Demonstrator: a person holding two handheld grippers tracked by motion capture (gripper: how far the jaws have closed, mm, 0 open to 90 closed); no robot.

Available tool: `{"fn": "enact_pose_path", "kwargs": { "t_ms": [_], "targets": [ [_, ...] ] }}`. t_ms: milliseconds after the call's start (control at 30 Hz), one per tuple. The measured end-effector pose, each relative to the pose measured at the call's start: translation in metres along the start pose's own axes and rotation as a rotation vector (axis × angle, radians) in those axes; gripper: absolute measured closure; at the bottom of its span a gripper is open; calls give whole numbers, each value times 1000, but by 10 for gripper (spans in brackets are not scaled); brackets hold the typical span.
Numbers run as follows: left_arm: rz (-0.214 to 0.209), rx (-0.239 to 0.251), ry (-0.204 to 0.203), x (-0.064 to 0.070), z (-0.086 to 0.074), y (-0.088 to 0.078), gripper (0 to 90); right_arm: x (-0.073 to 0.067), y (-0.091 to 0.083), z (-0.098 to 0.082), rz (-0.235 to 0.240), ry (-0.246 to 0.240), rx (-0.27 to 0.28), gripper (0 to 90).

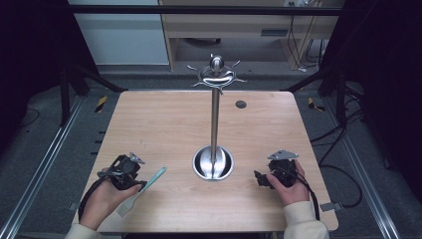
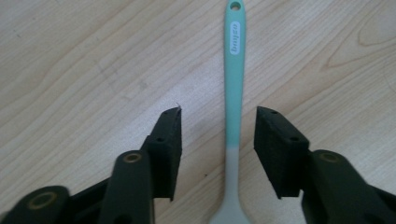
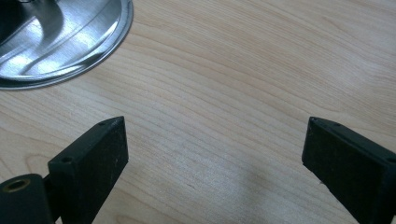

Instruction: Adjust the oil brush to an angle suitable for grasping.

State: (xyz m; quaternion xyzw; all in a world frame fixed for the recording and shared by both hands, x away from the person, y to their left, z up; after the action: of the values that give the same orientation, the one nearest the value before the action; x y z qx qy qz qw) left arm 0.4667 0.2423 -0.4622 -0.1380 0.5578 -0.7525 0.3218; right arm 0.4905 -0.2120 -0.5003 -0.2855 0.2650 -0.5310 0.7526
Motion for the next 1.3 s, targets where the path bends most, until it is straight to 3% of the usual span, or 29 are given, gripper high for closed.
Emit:
{"fn": "enact_pose_path", "kwargs": {
  "t_ms": [67,267,533,1300],
  "targets": [
    [-21,-21,10,2,1,0,456,0,0,0,2,4,0,76],
    [-74,-67,29,5,1,7,532,0,-1,0,4,7,-1,76],
    [-111,-133,51,6,-2,19,588,0,0,0,3,10,-2,76],
    [-128,-166,55,4,-1,30,753,1,0,0,2,6,3,76]
  ]
}}
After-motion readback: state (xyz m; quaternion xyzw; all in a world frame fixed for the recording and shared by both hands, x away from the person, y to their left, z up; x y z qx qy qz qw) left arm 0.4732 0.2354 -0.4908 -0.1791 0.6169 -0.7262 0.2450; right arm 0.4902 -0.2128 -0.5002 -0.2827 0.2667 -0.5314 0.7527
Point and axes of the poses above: each handheld gripper's, and its own axes: y roughly forward along the jaws, z roughly out of its top, x roughly to its right, the point moved 3 cm from there along y, roughly forward along the jaws, and after that the axes turned 13 degrees about y, right-handed, at the moved point
